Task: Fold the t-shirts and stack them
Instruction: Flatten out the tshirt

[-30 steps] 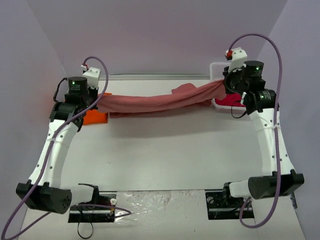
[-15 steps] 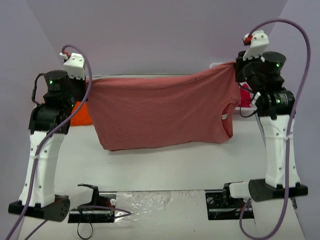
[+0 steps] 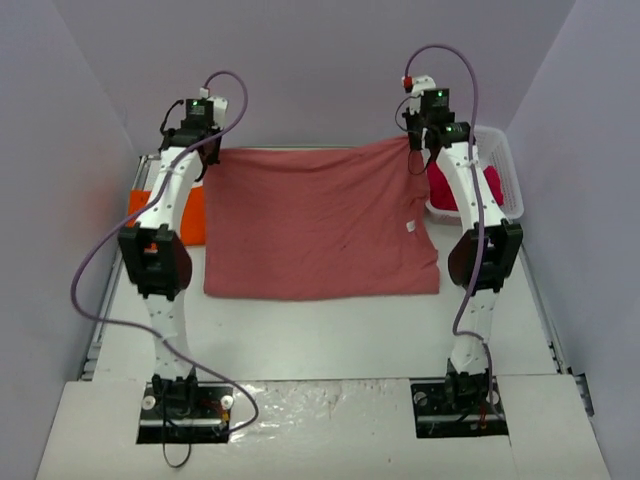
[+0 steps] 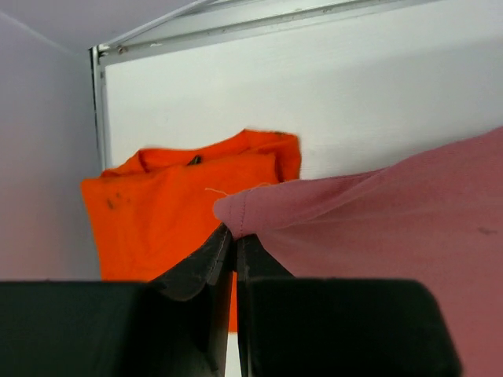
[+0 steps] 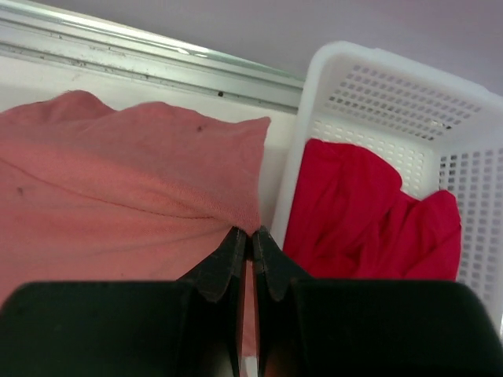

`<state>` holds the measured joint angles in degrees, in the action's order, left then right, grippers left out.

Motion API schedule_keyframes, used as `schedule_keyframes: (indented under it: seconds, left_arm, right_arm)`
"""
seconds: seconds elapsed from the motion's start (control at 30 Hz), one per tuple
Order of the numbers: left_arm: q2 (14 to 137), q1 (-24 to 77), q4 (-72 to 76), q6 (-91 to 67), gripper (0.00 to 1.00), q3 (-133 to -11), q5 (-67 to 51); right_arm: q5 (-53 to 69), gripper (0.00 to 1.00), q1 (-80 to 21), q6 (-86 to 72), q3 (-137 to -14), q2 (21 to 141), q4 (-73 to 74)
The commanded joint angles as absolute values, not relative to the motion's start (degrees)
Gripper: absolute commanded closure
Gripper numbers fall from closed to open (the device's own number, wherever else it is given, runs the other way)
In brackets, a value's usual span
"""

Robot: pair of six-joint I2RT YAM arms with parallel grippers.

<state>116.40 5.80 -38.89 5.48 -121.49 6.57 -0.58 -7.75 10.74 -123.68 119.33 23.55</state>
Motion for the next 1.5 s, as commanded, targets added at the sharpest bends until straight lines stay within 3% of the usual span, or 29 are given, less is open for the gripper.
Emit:
schedule_keyframes:
  seconds: [0.0, 0.17, 0.4, 0.53, 0.67, 0.77, 0.93, 1.13, 1.33, 1.47]
  left_arm:
    - [120.21, 5.27, -39.80, 4.48, 0.98, -133.13, 8.35]
    - [120.85, 5.54, -40.96, 2.91, 0.98, -139.75, 8.09]
    - [102.23, 6.50, -30.93, 1.49, 0.98, -118.32, 8.26]
    - [94.33, 6.59, -31.38, 2.54, 0.98, -105.10, 6.33]
    - [83.08, 6.50, -30.76, 5.44, 0.98, -89.94, 0.55]
    - [72.27, 4.84, -37.13, 6.50, 0.98, -87.44, -9.55]
    - [65.31, 3.52, -41.22, 3.79, 0.98, -92.54, -17.31]
    - [63.90, 3.52, -47.10, 4.74, 0.98, -101.33, -9.15]
    - [68.36, 3.60, -46.41, 4.92, 0.98, -104.06, -5.72]
    - [78.62, 3.43, -41.32, 4.92, 0.98, -104.06, -1.24]
  right_arm:
    - [-5.09, 1.00, -8.44, 11.60, -135.13, 122.85, 20.13]
    - [-5.28, 1.00, -8.70, 11.87, -141.59, 122.61, 20.04]
    - [-4.22, 1.00, -8.88, 11.43, -134.57, 111.64, 17.93]
    - [-3.61, 1.00, -8.79, 10.81, -119.31, 103.12, 15.74]
    - [-1.41, 1.00, -8.88, 11.25, -94.38, 88.98, 9.60]
    - [-0.62, 1.00, -8.79, 10.55, -89.57, 75.72, 11.06]
    - [5.78, 1.00, -5.12, 6.51, -95.35, 68.82, 15.73]
    - [6.59, 1.00, -1.85, 3.78, -104.57, 68.38, 18.54]
    - [5.10, 1.00, -0.88, 2.55, -111.26, 76.62, 18.90]
    - [3.96, 1.00, -1.14, 3.25, -112.85, 88.55, 18.72]
